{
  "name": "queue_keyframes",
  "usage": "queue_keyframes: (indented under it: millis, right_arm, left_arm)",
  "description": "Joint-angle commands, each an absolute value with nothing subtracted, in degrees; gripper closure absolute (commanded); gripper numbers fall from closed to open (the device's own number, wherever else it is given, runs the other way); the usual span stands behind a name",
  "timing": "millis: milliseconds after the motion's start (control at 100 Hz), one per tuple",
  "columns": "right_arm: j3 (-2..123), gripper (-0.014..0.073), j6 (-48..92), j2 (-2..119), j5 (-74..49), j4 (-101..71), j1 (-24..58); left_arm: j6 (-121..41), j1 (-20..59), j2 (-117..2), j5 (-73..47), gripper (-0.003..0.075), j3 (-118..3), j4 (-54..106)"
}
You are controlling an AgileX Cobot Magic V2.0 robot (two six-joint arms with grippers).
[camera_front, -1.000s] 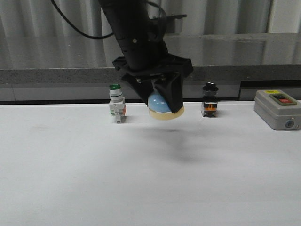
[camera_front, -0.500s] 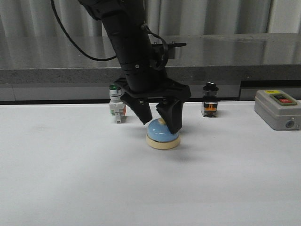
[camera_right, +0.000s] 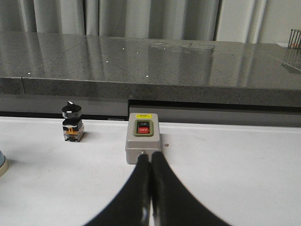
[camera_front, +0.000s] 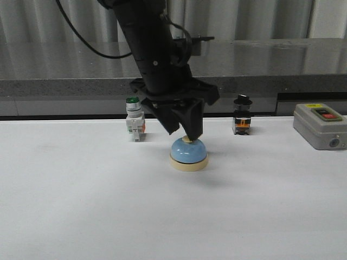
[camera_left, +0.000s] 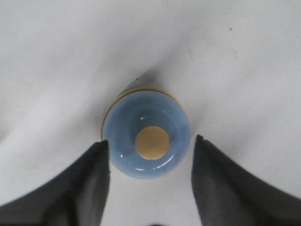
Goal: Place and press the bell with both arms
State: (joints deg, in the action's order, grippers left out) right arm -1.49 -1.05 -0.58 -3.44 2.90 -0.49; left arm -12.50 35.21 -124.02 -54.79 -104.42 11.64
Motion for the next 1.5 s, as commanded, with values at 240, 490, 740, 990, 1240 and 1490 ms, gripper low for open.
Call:
queue_keyframes:
  millis: [240, 490, 740, 990, 1240, 1490]
  right_arm:
    - [-0.67, 0.0662, -0.85, -1.58, 0.91, 3.53, -0.70]
    - [-0.67, 0.0662, -0.85, -1.58, 0.91, 3.53, -0.70]
    - [-0.67, 0.0662, -0.85, -1.58, 0.91, 3.53, -0.70]
    - [-0.67, 0.0662, -0.85, -1.58, 0.91, 3.53, -0.70]
    - [-0.67, 0.0662, -0.85, -1.58, 0.91, 3.53, -0.70]
    - [-0.67, 0.0662, -0.85, -1.58, 0.91, 3.53, -0.70]
  left_arm:
    - [-12.43, 35.24, -111.89, -54.19, 0.0741, -106.30, 12.16]
    - [-9.00, 28.87, -106.19, -55.53, 0.0741, -105.17, 12.11]
    - [-8.69, 19.75, -101.38, -60.12, 0.0741, -104.28, 12.47]
    - [-5.56, 10.93, -96.50, -59.87, 0.0741, -99.30, 12.47]
    - [-4.89, 3.30, -90.57, -55.52, 0.0741, -90.24, 12.37]
    - [-4.89, -2.18, -82.35, -47.05, 0.0741, -79.25, 12.37]
